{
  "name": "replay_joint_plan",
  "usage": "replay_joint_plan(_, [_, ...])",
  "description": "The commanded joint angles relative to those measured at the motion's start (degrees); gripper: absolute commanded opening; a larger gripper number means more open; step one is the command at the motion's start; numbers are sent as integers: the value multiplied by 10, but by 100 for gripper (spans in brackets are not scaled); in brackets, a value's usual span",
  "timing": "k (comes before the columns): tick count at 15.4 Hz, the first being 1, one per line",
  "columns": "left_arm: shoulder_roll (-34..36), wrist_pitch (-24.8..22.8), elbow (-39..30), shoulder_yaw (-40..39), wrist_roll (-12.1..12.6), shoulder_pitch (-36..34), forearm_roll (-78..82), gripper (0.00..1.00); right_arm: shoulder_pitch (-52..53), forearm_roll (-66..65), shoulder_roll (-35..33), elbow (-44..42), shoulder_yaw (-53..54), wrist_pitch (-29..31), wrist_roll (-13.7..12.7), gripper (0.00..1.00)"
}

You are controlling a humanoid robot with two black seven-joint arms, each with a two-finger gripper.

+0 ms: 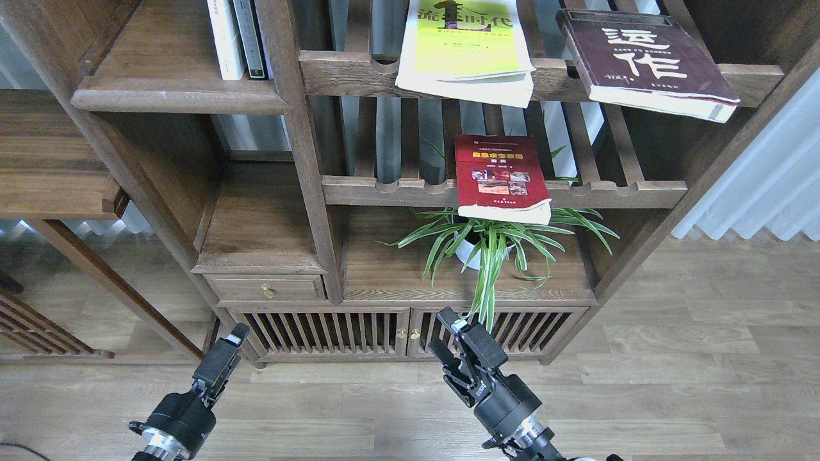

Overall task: Organize books on shelf
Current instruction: 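Raise the right gripper toward the shelf, then reach the right gripper up to the maroon book on the top shelf and grasp it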

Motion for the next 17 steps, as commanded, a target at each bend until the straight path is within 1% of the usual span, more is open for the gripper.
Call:
replay_joint_plan(1, [-1,0,-1,-1,0,-1,0,100,28,0,-18,-47,0,0,5,99])
replay_joint_plan(5, [-2,0,-4,0,1,0,0,100,38,-2,-40,-43,-10,0,3,99])
replay_joint_plan(8, [0,0,-5,-1,0,0,0,100,46,-3,-47,-4,-3,0,0,99])
replay_joint_plan(9, [-1,0,-5,-1,0,-1,0,100,54,-1,-49,-4,-1,0,5,99])
replay_joint_plan(11, [-1,0,-5,-3,0,-1,0,100,53,37,-44,35,36,0,22,99])
replay_joint_plan(12, [0,0,-4,-4,0,0,0,100,48,51,-44,73,56,0,29,99])
replay_joint_plan(17, [1,0,-3,-16,-1,8,0,100,48,52,-39,198,69,-2,29,99])
